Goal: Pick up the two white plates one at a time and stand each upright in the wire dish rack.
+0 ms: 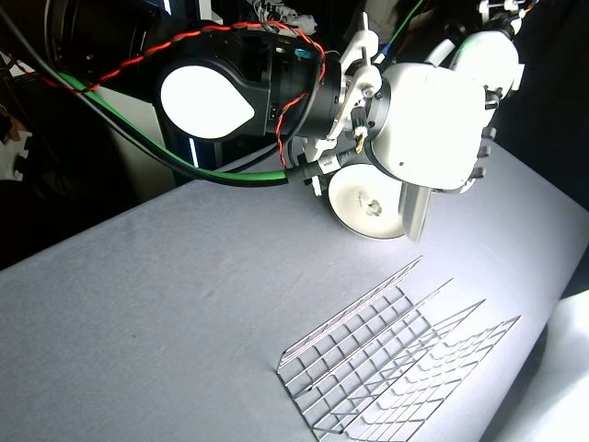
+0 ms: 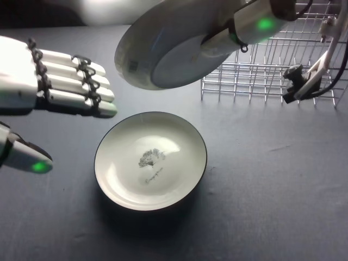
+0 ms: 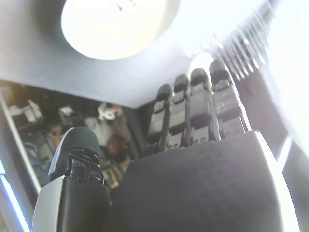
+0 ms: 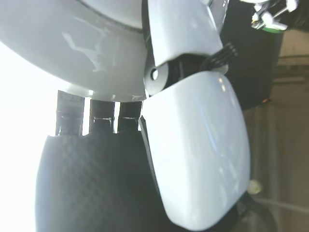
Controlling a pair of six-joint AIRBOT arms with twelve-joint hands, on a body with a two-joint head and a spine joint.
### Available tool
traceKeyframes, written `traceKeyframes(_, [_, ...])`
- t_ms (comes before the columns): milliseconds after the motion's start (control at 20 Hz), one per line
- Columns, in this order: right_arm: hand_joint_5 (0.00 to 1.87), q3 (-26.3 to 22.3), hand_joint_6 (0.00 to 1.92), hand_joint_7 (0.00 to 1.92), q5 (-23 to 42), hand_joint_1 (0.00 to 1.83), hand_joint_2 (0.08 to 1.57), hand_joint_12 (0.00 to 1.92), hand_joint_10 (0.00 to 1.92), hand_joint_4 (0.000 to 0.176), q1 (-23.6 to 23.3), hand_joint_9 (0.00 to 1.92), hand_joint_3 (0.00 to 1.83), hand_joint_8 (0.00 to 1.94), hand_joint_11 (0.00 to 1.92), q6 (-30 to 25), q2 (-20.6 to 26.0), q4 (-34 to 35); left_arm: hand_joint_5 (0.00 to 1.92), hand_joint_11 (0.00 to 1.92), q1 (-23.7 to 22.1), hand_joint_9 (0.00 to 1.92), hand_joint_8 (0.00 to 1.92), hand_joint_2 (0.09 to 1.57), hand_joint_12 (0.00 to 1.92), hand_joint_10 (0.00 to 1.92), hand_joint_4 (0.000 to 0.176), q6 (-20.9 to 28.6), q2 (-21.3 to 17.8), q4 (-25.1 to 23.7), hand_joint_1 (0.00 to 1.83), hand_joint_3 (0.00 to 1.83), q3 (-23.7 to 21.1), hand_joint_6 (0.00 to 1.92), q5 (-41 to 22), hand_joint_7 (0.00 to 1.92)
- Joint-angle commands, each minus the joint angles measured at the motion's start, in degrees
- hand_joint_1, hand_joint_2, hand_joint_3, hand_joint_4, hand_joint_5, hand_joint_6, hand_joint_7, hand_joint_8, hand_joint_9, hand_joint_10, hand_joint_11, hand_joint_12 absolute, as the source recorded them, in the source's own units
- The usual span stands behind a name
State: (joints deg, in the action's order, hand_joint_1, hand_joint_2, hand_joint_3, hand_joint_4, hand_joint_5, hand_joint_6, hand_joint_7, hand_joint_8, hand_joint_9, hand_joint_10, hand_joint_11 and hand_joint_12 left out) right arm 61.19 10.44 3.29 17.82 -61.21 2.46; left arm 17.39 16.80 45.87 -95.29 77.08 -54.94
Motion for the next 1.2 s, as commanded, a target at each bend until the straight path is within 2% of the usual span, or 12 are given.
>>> traceKeyframes(0, [1.14, 0.5, 0.56, 1.16, 7.6, 1.5, 1.02, 1.39, 0.69, 0.0, -1.4, 1.17, 0.0, 0.59, 0.92, -1.0, 0.3, 2.3, 0.09, 0.0, 0.3, 0.07, 0.0, 1.25, 0.18, 0.0, 0.0, -0.3, -0.2, 3.9, 0.0, 0.0, 0.0, 0.0, -0.5, 0.08])
traceKeyframes(50, [1.12, 1.3, 0.61, 1.14, 7.3, 1.5, 1.03, 1.39, 0.71, 0.0, -1.9, 1.14, 0.0, 0.65, 0.93, -1.0, 0.0, 3.9, 0.11, 0.0, 1.5, 0.09, 0.0, 1.26, 0.25, 0.0, 0.0, -0.7, 0.1, 3.8, 0.0, 0.0, 0.1, 0.0, -0.3, 0.12])
traceKeyframes(350, [1.14, 5.0, 0.55, 1.18, 5.9, 1.51, 1.02, 1.38, 0.66, 0.0, -3.4, 1.19, 0.0, 0.58, 0.93, -0.7, -0.8, 8.9, 0.13, 0.0, 4.8, 0.1, 0.01, 1.26, 0.24, 0.01, 0.0, -0.9, 1.1, 4.0, 0.0, 0.0, 1.2, 0.01, 0.3, 0.12])
traceKeyframes(400, [1.13, 5.7, 0.56, 1.18, 5.7, 1.51, 1.02, 1.39, 0.65, 0.0, -3.4, 1.19, 0.0, 0.58, 0.93, -0.5, -0.8, 9.3, 0.09, 0.0, 4.8, 0.06, 0.0, 1.27, 0.15, 0.0, 0.0, -0.9, 1.1, 4.1, 0.0, 0.0, 0.8, 0.0, 0.5, 0.08])
traceKeyframes(450, [1.14, 6.0, 0.6, 1.19, 5.6, 1.43, 1.02, 1.09, 0.78, 0.0, -3.5, 1.17, 0.0, 0.6, 0.98, -0.5, -0.8, 10.3, 0.13, 0.0, 4.8, 0.09, 0.01, 1.28, 0.22, 0.0, 0.0, -0.9, 1.1, 4.3, 0.0, 0.0, 0.5, 0.0, 0.9, 0.12])
traceKeyframes(500, [1.14, 6.4, 0.62, 1.19, 5.4, 1.41, 1.02, 0.94, 0.81, 0.0, -3.6, 1.16, 0.0, 0.61, 1.02, -0.5, -0.8, 11.4, 0.12, 0.0, 5.1, 0.08, 0.0, 1.28, 0.2, 0.0, 0.0, -1.0, 1.1, 4.9, 0.0, 0.0, 0.0, 0.0, 1.3, 0.11])
traceKeyframes(550, [1.15, 6.8, 0.55, 1.18, 5.4, 1.49, 1.02, 1.29, 0.69, 0.0, -3.8, 1.19, 0.0, 0.56, 0.96, -0.5, -0.9, 11.8, 0.11, 0.0, 5.5, 0.07, 0.0, 1.27, 0.16, 0.0, 0.0, -1.1, 1.1, 5.1, 0.0, 0.0, -0.5, 0.0, 1.8, 0.1])
traceKeyframes(600, [1.15, 7.3, 0.54, 1.19, 5.4, 1.5, 1.02, 1.36, 0.66, 0.0, -3.8, 1.19, 0.0, 0.55, 0.94, -0.5, -0.9, 11.8, 0.11, 0.0, 6.0, 0.08, 0.0, 1.27, 0.18, 0.0, 0.0, -1.4, 1.2, 5.3, 0.0, 0.0, -1.0, 0.0, 2.6, 0.11])
traceKeyframes(650, [1.15, 8.0, 0.55, 1.17, 5.4, 1.5, 1.02, 1.37, 0.66, 0.0, -4.0, 1.19, 0.0, 0.58, 0.94, -0.5, -1.0, 12.1, 0.13, 0.0, 6.4, 0.1, 0.0, 1.26, 0.23, 0.01, 0.0, -1.6, 1.3, 5.6, 0.0, 0.0, -1.4, 0.0, 2.9, 0.13])
traceKeyframes(800, [1.11, 12.6, 0.59, 1.18, 5.4, 1.51, 1.02, 1.39, 0.66, 0.0, -4.6, 1.19, 0.0, 0.6, 0.92, 0.1, -1.9, 12.1, 0.09, 0.0, 7.7, 0.06, 0.0, 1.26, 0.13, 0.0, 0.0, -2.1, 2.2, 8.3, 0.0, 0.0, -1.9, 0.0, 4.5, 0.09])
traceKeyframes(1100, [1.14, 15.4, 0.54, 1.2, 5.4, 1.51, 1.02, 1.37, 0.63, 0.0, -3.6, 1.22, 0.0, 0.55, 0.92, 0.6, -1.8, 11.5, 0.14, 0.0, 9.9, 0.1, 0.0, 1.27, 0.24, 0.0, 0.0, -2.0, 3.3, 10.1, 0.0, 0.0, -2.0, 0.0, 4.9, 0.13])
traceKeyframes(1150, [1.1, 15.6, 0.62, 1.15, 5.3, 1.51, 1.03, 1.39, 0.69, 0.0, -3.4, 1.2, 0.0, 0.61, 0.9, 0.6, -1.6, 11.3, 0.13, 0.0, 10.2, 0.09, 0.0, 1.27, 0.21, 0.0, 0.0, -2.0, 3.4, 10.1, 0.0, 0.0, -2.1, 0.0, 5.3, 0.12])
